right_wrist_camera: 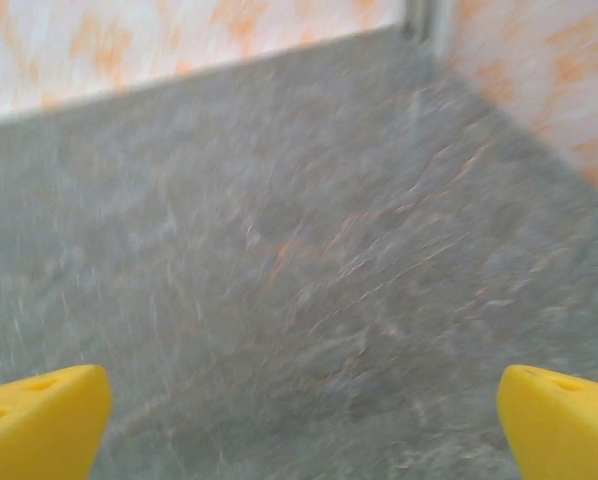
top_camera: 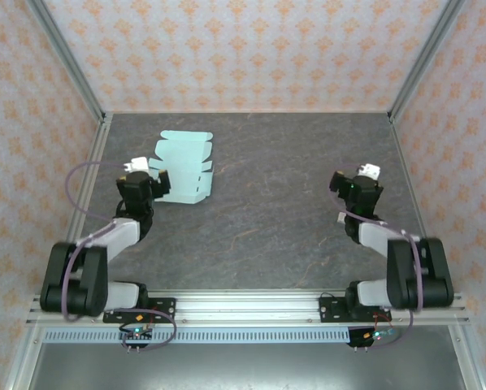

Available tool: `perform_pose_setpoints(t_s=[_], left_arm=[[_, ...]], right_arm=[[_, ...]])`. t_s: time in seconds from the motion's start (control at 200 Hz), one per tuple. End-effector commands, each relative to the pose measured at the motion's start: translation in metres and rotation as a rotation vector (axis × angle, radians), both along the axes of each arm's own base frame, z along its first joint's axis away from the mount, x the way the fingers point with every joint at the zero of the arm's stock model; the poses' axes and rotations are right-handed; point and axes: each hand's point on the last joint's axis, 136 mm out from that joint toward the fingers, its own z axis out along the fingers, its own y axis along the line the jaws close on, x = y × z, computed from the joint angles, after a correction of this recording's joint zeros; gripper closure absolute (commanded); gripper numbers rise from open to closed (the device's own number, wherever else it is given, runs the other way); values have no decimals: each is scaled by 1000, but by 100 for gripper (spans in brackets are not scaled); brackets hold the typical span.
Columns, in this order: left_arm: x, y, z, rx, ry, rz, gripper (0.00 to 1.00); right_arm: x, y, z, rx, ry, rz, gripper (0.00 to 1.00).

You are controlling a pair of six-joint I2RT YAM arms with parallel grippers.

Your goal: Fold the paper box

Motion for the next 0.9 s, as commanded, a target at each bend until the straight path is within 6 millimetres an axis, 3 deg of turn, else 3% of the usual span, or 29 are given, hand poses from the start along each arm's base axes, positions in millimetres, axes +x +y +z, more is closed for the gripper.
perform_pose_setpoints(t_s=[0.0,0.075,0.21,0.305,0.4,0.48,0.596,0.701,0.896], left_arm=[[-32,28,34,-74,-37,231,0],[-36,16,38,-180,-26,193,0],[-21,-28,21,-399,46,16,0],[-4,-66,9,-511,119,-125,5],[2,-94,-6,-502,236,-187,11],[1,-93,-15,-491,270,-166,13],[-4,-80,-19,-454,278,-117,12],[-11,-71,-19,-414,294,-83,12],[-22,-63,-14,-385,274,-52,12]], right_arm=[[-26,-34,57,115,-156,-255,0],[-36,-27,82,248,-182,-258,4],[-20,62,97,283,-43,48,8],[-12,148,85,223,99,270,9],[-11,237,63,220,227,487,10],[-12,301,45,195,316,595,11],[-8,372,20,243,409,700,14],[4,408,-1,301,456,709,15],[27,443,-40,398,520,668,21]])
